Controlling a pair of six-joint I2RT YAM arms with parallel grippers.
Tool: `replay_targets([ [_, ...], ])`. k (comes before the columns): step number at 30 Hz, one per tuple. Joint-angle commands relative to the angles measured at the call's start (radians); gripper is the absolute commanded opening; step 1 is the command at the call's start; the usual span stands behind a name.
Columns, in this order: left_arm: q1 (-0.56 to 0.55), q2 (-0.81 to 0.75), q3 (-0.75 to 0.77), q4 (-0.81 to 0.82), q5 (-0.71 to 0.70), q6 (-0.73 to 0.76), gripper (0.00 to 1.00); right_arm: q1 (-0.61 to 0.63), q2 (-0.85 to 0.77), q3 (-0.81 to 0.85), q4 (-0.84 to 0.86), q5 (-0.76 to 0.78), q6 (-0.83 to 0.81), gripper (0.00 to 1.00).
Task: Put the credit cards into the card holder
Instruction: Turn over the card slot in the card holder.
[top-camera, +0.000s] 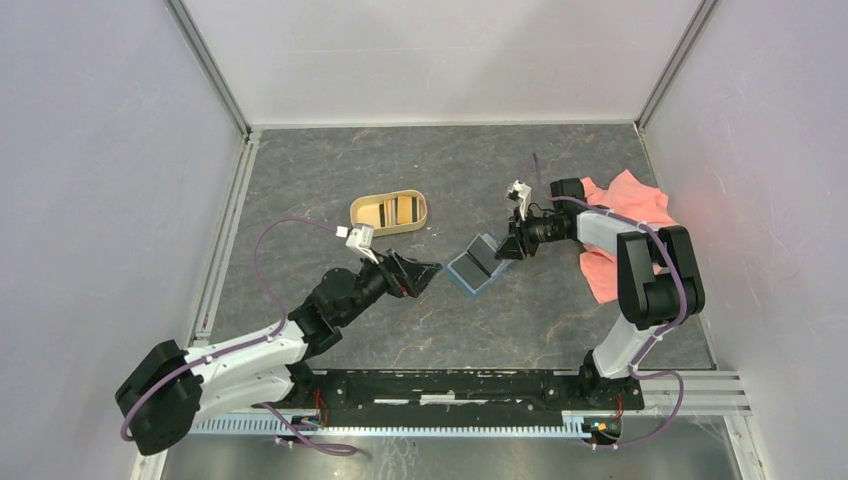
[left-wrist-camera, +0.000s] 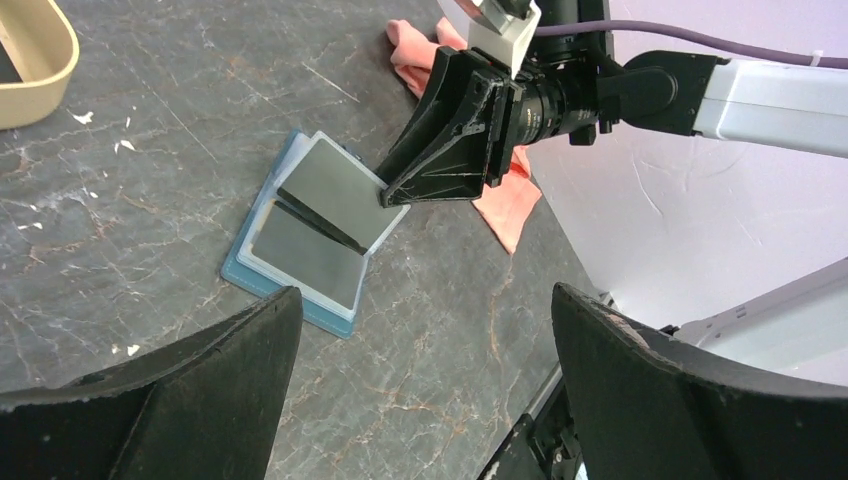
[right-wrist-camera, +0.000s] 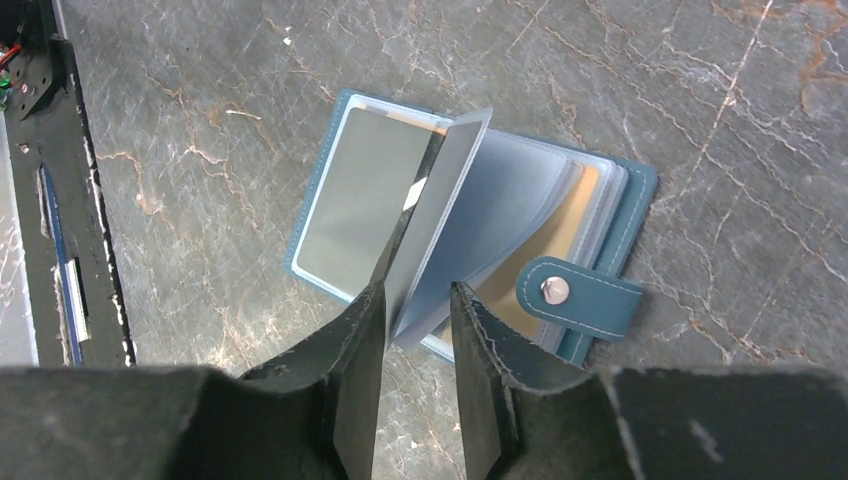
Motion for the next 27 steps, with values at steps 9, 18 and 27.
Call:
replay_targets([
  [9, -0.033, 0.454, 0.134, 0.197, -0.030, -0.224, 1.00, 0.010, -0.059, 0.022, 0.033, 0.043, 0.054, 0.46],
  [18, -0.033, 0.786, 0.353, 0.281, -0.081, -0.351, 1.00, 0.010, -0.043, 0.029, 0.006, -0.007, 0.021, 0.45],
  [27, -0.032, 0.973, 0.493, 0.268, -0.130, -0.520, 1.00, 0.013, -0.031, 0.053, -0.053, -0.042, -0.042, 0.41],
])
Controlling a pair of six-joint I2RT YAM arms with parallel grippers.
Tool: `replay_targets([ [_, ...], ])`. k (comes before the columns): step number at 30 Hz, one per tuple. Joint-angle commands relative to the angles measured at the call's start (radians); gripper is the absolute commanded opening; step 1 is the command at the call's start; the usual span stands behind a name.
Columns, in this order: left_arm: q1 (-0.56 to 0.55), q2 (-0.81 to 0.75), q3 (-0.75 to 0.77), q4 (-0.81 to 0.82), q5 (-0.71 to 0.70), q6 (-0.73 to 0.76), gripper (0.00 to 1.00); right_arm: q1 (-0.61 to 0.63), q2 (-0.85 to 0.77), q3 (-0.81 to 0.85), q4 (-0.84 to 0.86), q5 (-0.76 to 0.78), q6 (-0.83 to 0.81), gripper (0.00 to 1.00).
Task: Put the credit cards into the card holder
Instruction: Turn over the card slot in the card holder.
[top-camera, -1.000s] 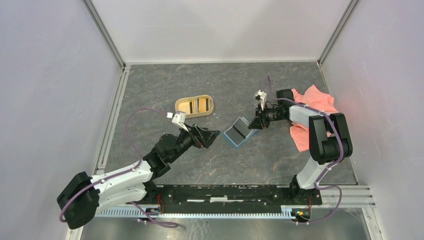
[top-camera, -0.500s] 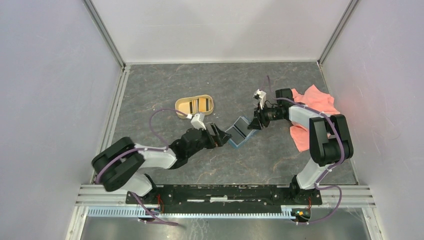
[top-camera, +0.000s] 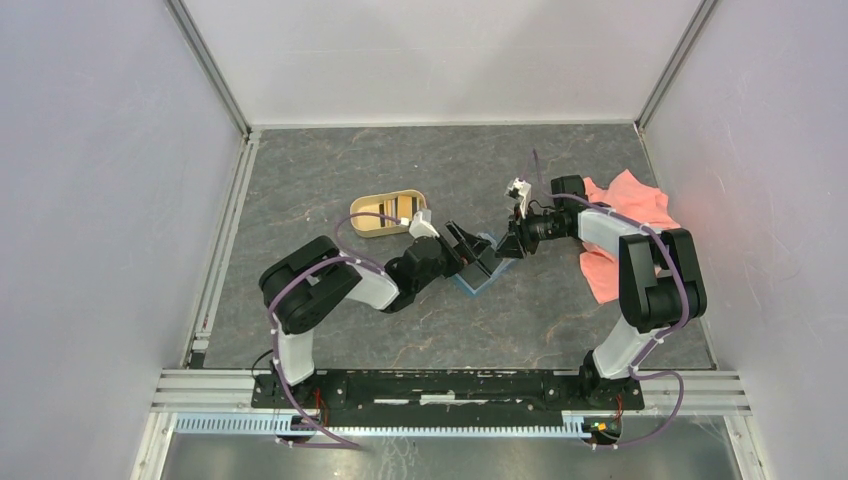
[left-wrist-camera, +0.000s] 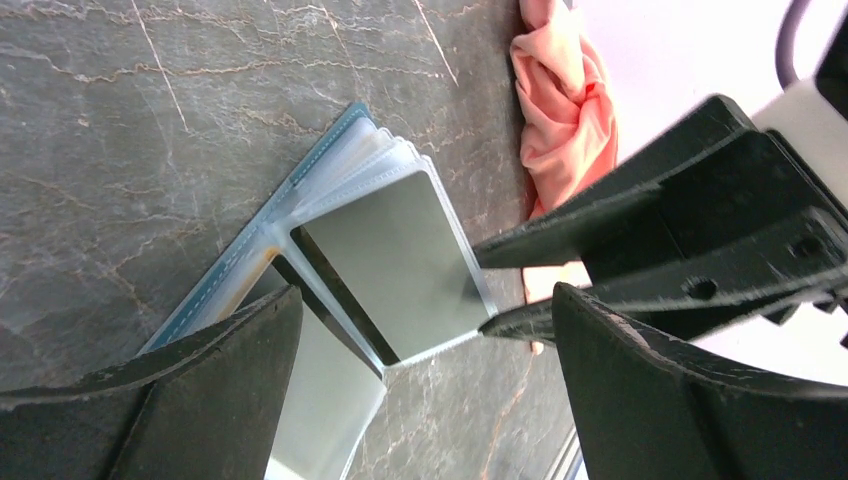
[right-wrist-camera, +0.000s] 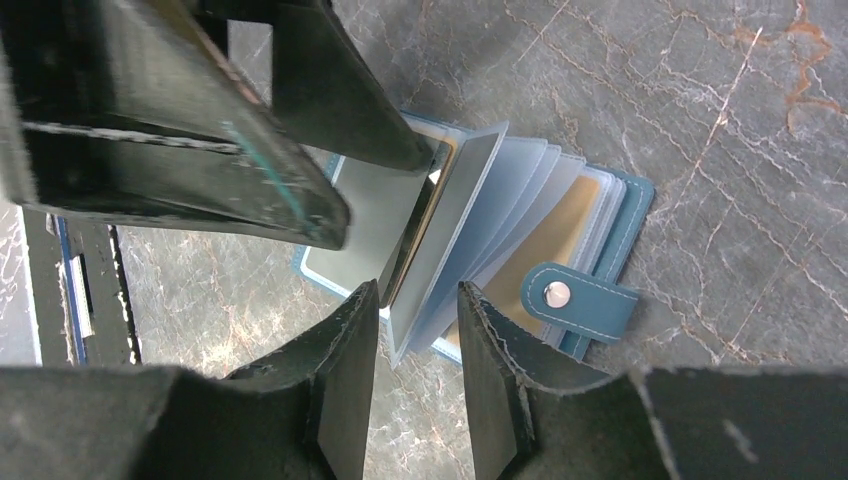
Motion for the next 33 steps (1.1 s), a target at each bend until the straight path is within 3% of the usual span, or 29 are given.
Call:
replay_targets([
  [1, -0.003, 0.058, 0.073, 0.037, -0.053, -0.126, 1.00, 0.006, -0.009, 0.036, -0.022, -0.043, -0.034, 0.41],
  [9, -0.003, 0.063, 0.114, -0.090, -0.104, -0.192, 0.98, 0.029, 0.002, 0.049, -0.062, -0.060, -0.076, 0.40],
  [15, -0.003, 0.053, 0.095, -0.117, -0.116, -0.223, 0.88, 0.035, 0.011, 0.063, -0.094, -0.079, -0.103, 0.38],
  [19, -0.003, 0.048, 0.079, -0.108, -0.121, -0.232, 0.80, 0.037, 0.017, 0.066, -0.097, -0.073, -0.103, 0.39],
  [33, -0.003, 0.072, 0.018, 0.042, -0.091, -0.226, 0.71, 0.039, 0.040, 0.070, -0.098, -0.036, -0.101, 0.41],
])
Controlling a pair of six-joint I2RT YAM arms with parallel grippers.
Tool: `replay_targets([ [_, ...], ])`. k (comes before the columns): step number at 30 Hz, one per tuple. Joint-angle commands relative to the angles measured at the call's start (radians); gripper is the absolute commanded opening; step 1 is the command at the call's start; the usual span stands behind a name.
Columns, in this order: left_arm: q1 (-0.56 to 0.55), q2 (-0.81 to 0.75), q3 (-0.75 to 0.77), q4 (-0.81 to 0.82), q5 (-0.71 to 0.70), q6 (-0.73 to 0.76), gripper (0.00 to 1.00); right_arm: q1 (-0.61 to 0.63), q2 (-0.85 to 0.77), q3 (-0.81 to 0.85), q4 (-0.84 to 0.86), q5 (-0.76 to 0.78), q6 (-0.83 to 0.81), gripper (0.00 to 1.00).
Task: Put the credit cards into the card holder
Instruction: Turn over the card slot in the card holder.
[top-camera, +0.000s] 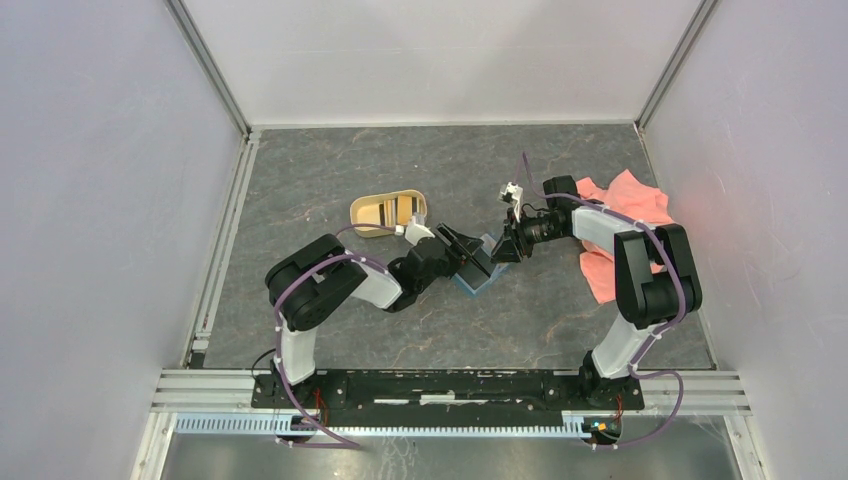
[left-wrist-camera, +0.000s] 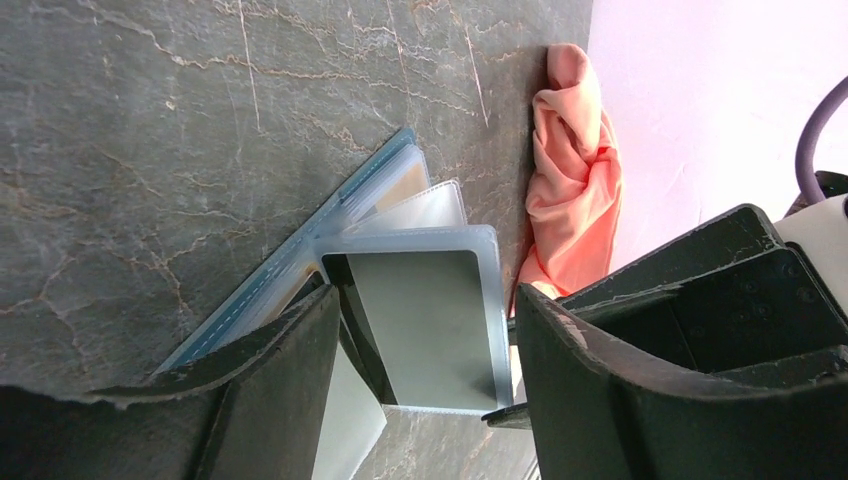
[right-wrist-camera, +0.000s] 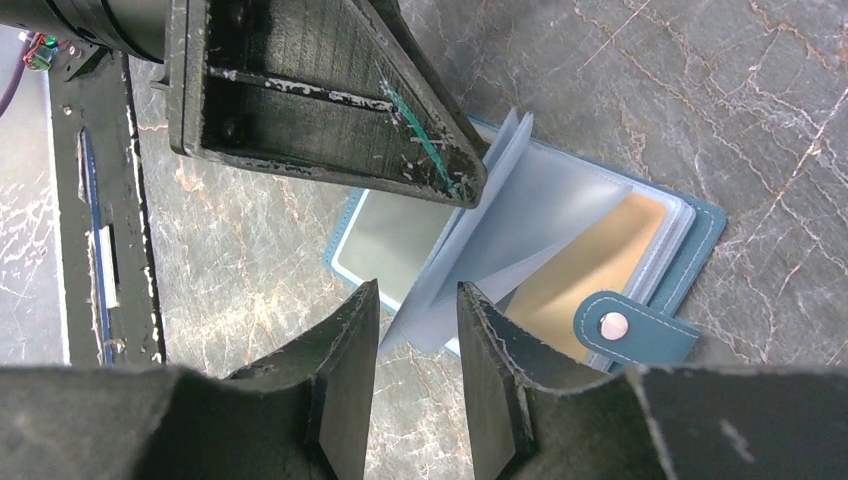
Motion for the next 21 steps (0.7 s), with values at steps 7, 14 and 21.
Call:
replay_targets([
  [7, 0.000, 0.031, -0.025, 0.135, 0.005, -0.022, 0.61, 0.005, 0.006, 0.041, -0.019, 0.005, -0.026, 0.41],
  [14, 0.000, 0.045, -0.042, 0.212, 0.027, -0.009, 0.60, 0.006, 0.008, 0.045, -0.037, -0.011, -0.047, 0.39],
  [21, 0.002, 0.049, -0.060, 0.210, 0.044, -0.020, 0.51, 0.007, 0.009, 0.049, -0.044, -0.011, -0.056, 0.42],
])
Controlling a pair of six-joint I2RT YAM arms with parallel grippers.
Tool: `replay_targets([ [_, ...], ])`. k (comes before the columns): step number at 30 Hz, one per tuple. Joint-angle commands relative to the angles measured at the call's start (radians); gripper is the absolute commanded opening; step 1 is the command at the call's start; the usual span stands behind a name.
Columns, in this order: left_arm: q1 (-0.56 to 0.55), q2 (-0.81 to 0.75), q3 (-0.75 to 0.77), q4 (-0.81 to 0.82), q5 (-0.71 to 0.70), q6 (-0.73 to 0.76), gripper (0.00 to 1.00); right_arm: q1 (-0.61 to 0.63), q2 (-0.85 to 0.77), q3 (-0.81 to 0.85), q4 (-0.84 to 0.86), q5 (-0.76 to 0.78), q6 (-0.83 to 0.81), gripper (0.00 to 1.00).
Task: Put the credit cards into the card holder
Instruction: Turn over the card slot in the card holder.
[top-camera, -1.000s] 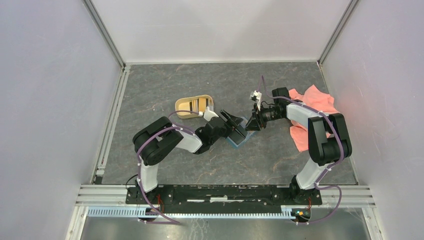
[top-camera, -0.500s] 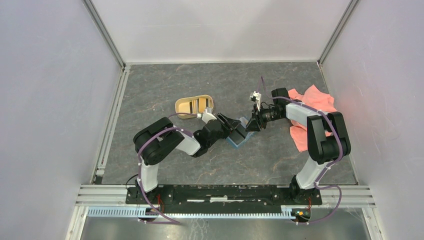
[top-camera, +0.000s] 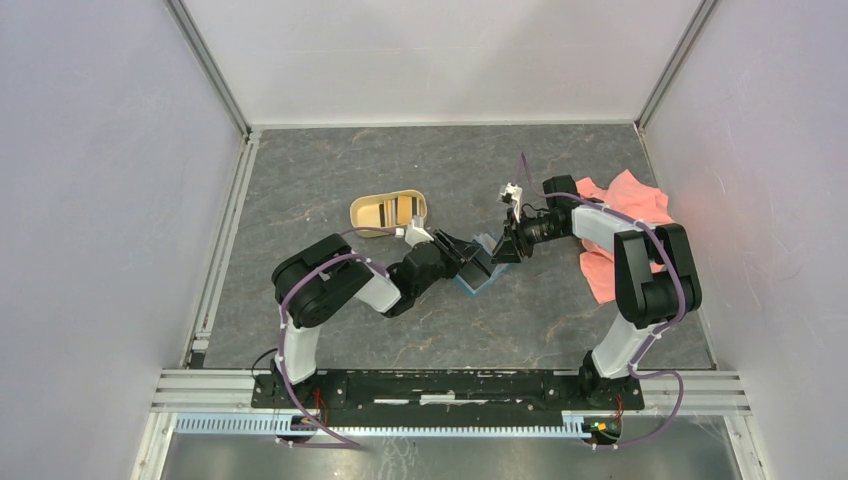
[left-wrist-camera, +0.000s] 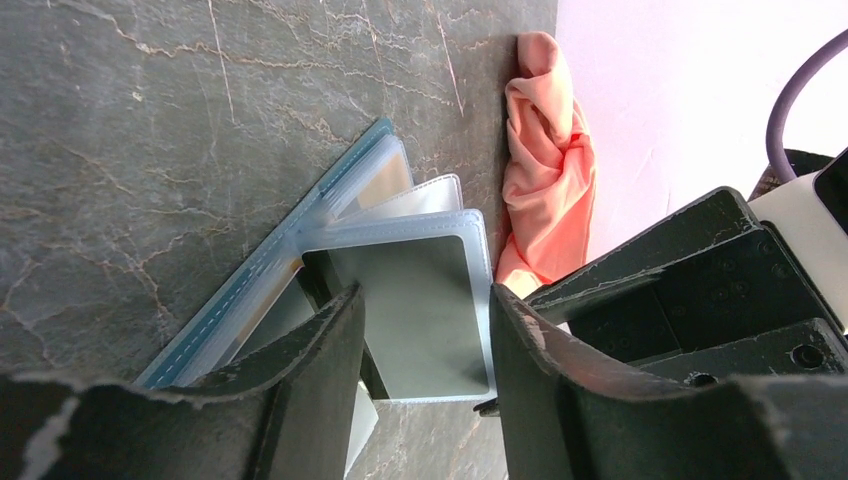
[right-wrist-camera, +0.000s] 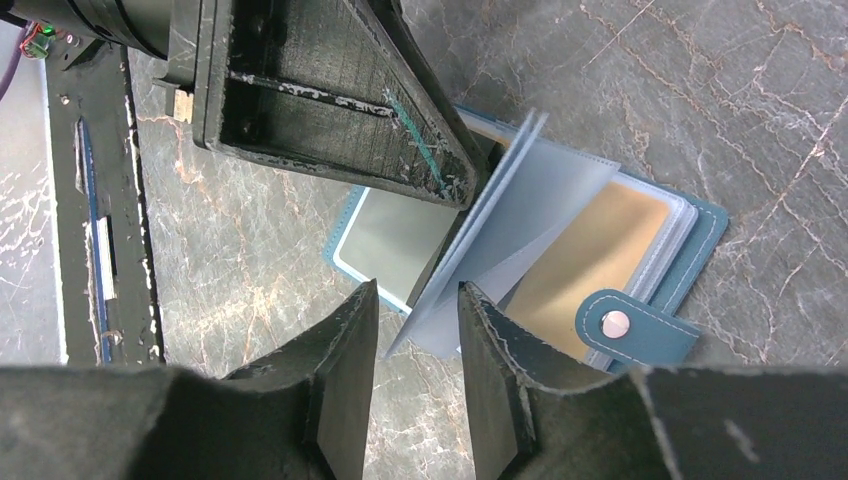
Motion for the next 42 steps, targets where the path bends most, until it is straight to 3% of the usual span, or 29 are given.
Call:
replay_targets([
  [1, 0.001, 0.009, -0.021, 0.047, 0.013, -0.019, 0.50, 0.006, 0.004, 0.039, -0.011, -0.010, -0.023, 0.43],
  [7, 0.003, -0.001, -0.032, 0.034, 0.022, -0.001, 0.46, 0.007, -0.018, 0.035, -0.006, 0.001, -0.027, 0.54],
  [19, 0.006, -0.074, -0.089, 0.090, 0.036, 0.103, 0.50, 0.007, 0.001, 0.060, -0.086, -0.110, -0.093, 0.48],
  [26, 0.020, -0.008, -0.088, 0.208, 0.107, 0.087, 0.55, 0.008, 0.007, 0.063, -0.087, -0.119, -0.083, 0.47],
  [34, 0.021, 0.037, -0.100, 0.283, 0.125, 0.056, 0.57, 0.015, 0.015, 0.044, -0.014, -0.031, 0.002, 0.37],
  [42, 0.021, 0.025, -0.119, 0.314, 0.121, 0.067, 0.59, 0.018, 0.019, 0.048, -0.016, -0.036, 0.006, 0.21],
])
